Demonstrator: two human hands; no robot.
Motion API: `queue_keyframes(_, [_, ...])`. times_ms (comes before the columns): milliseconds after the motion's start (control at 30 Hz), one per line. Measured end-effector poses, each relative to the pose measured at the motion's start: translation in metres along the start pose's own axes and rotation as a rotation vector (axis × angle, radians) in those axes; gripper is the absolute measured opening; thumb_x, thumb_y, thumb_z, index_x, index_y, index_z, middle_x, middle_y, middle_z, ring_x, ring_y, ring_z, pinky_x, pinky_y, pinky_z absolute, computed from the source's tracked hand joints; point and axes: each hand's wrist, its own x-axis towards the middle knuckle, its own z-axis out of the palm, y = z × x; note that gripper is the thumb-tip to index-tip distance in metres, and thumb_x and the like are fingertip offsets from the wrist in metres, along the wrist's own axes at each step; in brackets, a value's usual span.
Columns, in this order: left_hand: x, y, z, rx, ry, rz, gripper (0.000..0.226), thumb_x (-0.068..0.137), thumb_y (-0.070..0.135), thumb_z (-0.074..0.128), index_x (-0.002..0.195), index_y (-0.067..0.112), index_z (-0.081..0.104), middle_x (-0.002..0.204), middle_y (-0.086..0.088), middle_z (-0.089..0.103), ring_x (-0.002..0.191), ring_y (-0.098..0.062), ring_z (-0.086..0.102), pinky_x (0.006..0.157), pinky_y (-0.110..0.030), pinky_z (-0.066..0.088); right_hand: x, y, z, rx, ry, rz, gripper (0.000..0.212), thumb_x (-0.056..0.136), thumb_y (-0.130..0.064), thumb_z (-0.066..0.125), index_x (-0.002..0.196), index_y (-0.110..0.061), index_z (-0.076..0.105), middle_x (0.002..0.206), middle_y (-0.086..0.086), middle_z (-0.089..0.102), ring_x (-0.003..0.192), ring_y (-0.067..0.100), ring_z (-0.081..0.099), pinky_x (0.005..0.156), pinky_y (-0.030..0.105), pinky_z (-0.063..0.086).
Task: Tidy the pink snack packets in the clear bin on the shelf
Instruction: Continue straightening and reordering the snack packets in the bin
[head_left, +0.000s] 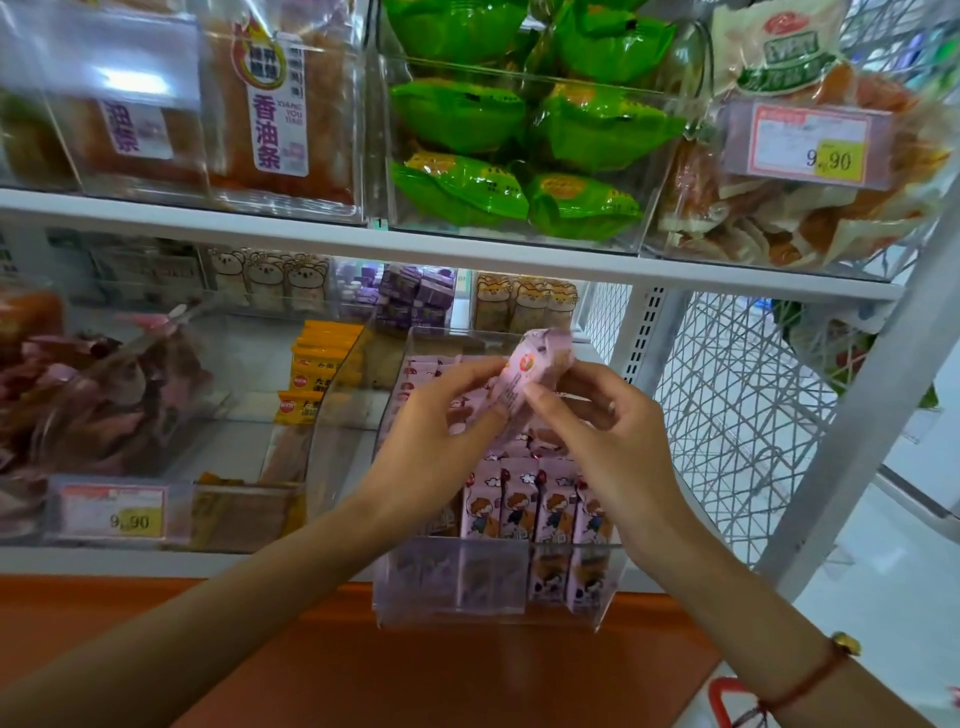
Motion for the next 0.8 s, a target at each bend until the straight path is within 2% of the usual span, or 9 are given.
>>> queue_keyframes(133, [0.0002, 0.0078, -0.0043, -0.103, -0.16, -0.072, 0.023, 0.09, 0.029, 0.057, 0.105, 0.046, 0.061, 0.096, 0.026, 0.069, 0.089, 0.006, 0.065, 0.07, -0.009, 0.05, 0.004, -0.0014, -0.0055, 0.062, 0.071, 0.029, 0.025, 0.073, -0.036, 0.074, 0.094, -0.022, 0.068, 0.078, -0.015, 0.071, 0.071, -0.002, 0.067, 0.057, 0.011, 0.05])
queue_keyframes(233, [-0.0005, 0.0109, -0.0053, -0.19, -0.252, -0.19, 0.016, 0.086, 0.042, 0.056, 0.097, 0.043, 0.068, 0.093, 0.018, 0.073, 0.085, 0.002, 0.068, 0.067, -0.009, 0.05, 0.0046, 0.0, -0.0051, 0.119, 0.093, 0.105, 0.03, 0.069, -0.038, 0.076, 0.088, -0.016, 0.069, 0.074, -0.004, 0.071, 0.065, 0.006, 0.07, 0.053, 0.014, 0.051])
queue_keyframes(300, [-0.0003, 0.0095, -0.0052, -0.227, -0.277, -0.234, 0.018, 0.088, 0.039, 0.058, 0.104, 0.039, 0.068, 0.096, 0.013, 0.074, 0.088, -0.001, 0.069, 0.067, -0.011, 0.051, 0.0041, 0.0004, -0.0034, 0.138, 0.094, 0.128, 0.03, 0.07, -0.036, 0.077, 0.088, -0.014, 0.067, 0.076, 0.0, 0.07, 0.065, 0.01, 0.071, 0.053, 0.018, 0.052])
queue_keyframes(400, [-0.001, 0.0075, -0.0035, -0.214, -0.261, -0.237, 0.022, 0.091, 0.028, 0.058, 0.11, 0.038, 0.062, 0.098, 0.019, 0.072, 0.089, 0.002, 0.067, 0.067, -0.012, 0.052, 0.004, -0.0005, -0.0021, 0.082, 0.083, 0.1, 0.026, 0.071, -0.038, 0.077, 0.09, -0.024, 0.065, 0.084, -0.006, 0.069, 0.073, 0.003, 0.069, 0.06, 0.019, 0.057])
queue_keyframes(500, [-0.0018, 0.0063, -0.0023, -0.075, -0.122, -0.068, 0.032, 0.089, 0.015, 0.059, 0.112, 0.038, 0.055, 0.1, 0.029, 0.065, 0.097, 0.013, 0.059, 0.074, -0.004, 0.048, 0.0025, -0.0025, 0.0004, 0.036, -0.032, 0.013, 0.033, 0.075, -0.03, 0.075, 0.104, -0.034, 0.06, 0.097, -0.013, 0.069, 0.086, -0.006, 0.064, 0.072, 0.012, 0.054])
queue_keyframes(567, [-0.0016, 0.0065, -0.0034, -0.002, 0.001, 0.03, 0.034, 0.087, 0.015, 0.062, 0.113, 0.036, 0.054, 0.108, 0.027, 0.06, 0.104, 0.013, 0.055, 0.082, -0.005, 0.046, 0.0, -0.0035, 0.0026, 0.055, -0.085, -0.061, 0.04, 0.078, -0.019, 0.074, 0.111, -0.034, 0.057, 0.107, -0.011, 0.068, 0.098, 0.0, 0.064, 0.085, 0.022, 0.054])
queue_keyframes(667, [-0.0026, 0.0073, -0.0043, 0.026, 0.055, 0.07, 0.035, 0.084, 0.018, 0.064, 0.11, 0.038, 0.053, 0.111, 0.024, 0.061, 0.109, 0.006, 0.056, 0.092, -0.013, 0.047, -0.0013, -0.0045, 0.0006, 0.08, -0.086, -0.12, 0.041, 0.079, -0.012, 0.073, 0.108, -0.037, 0.058, 0.109, -0.013, 0.068, 0.103, 0.002, 0.063, 0.095, 0.034, 0.052])
queue_keyframes(733, [-0.0029, 0.0087, -0.0037, -0.05, 0.087, 0.027, 0.035, 0.078, 0.024, 0.067, 0.109, 0.035, 0.054, 0.11, 0.02, 0.062, 0.105, 0.007, 0.059, 0.084, -0.011, 0.049, -0.0011, -0.0035, -0.0024, 0.007, -0.132, -0.129, 0.051, 0.075, -0.022, 0.075, 0.118, -0.039, 0.055, 0.113, -0.018, 0.065, 0.11, -0.001, 0.058, 0.1, 0.035, 0.047])
queue_keyframes(800, [-0.0016, 0.0096, -0.0037, -0.175, 0.16, -0.042, 0.035, 0.079, 0.022, 0.07, 0.109, 0.03, 0.055, 0.108, 0.018, 0.064, 0.096, 0.009, 0.063, 0.072, -0.006, 0.049, -0.0045, -0.0009, 0.0001, -0.139, -0.185, -0.136, 0.072, 0.07, -0.033, 0.076, 0.133, -0.039, 0.041, 0.12, -0.027, 0.054, 0.118, -0.008, 0.048, 0.103, 0.026, 0.039])
